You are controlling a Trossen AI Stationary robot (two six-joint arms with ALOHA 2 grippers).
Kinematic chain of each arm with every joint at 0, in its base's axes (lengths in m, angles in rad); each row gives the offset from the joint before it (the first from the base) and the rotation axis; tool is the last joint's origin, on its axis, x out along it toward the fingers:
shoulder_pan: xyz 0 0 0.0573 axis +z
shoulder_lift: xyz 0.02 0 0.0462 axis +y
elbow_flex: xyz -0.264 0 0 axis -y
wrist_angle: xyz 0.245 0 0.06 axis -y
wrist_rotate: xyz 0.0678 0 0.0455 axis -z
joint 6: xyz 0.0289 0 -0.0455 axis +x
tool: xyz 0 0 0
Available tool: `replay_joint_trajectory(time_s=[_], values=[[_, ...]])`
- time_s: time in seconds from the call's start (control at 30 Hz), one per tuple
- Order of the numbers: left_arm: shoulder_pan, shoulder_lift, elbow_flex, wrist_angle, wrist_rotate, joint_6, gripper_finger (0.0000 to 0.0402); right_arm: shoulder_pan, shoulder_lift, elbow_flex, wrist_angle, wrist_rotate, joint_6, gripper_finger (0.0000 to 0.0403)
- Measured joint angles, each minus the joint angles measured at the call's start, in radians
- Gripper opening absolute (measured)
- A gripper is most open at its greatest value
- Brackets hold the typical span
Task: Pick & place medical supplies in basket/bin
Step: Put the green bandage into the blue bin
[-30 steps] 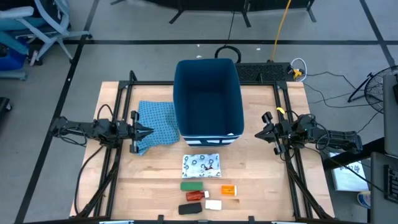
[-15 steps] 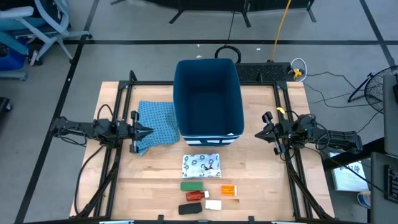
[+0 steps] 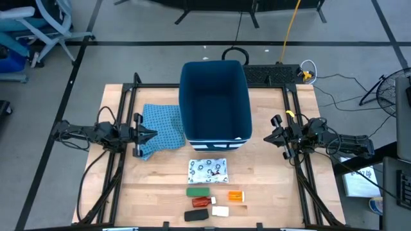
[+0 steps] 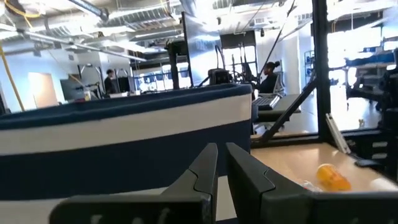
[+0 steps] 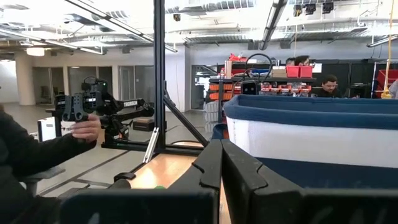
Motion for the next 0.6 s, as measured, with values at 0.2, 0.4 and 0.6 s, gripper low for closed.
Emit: replay_joint_trajectory(time_s=[0.2, 0.4, 0.6], values=[[0.000, 0.000, 0.000, 0.060, -0.012, -0.019, 0.0037, 0.000, 0.001, 0.000, 0.000, -0.001, -0.013, 0.0000], [-0.020, 0.045, 0.056, 0.054, 0.111, 0.047, 0.0037, 0.000, 0.002, 0.000, 0.000, -0.001, -0.020, 0.0000], [-0.136, 0.271, 0.253, -0.047, -0.086, 0.055, 0.0037, 0.000, 0.002, 0.000, 0.000, -0.001, -0.040, 0.0000]])
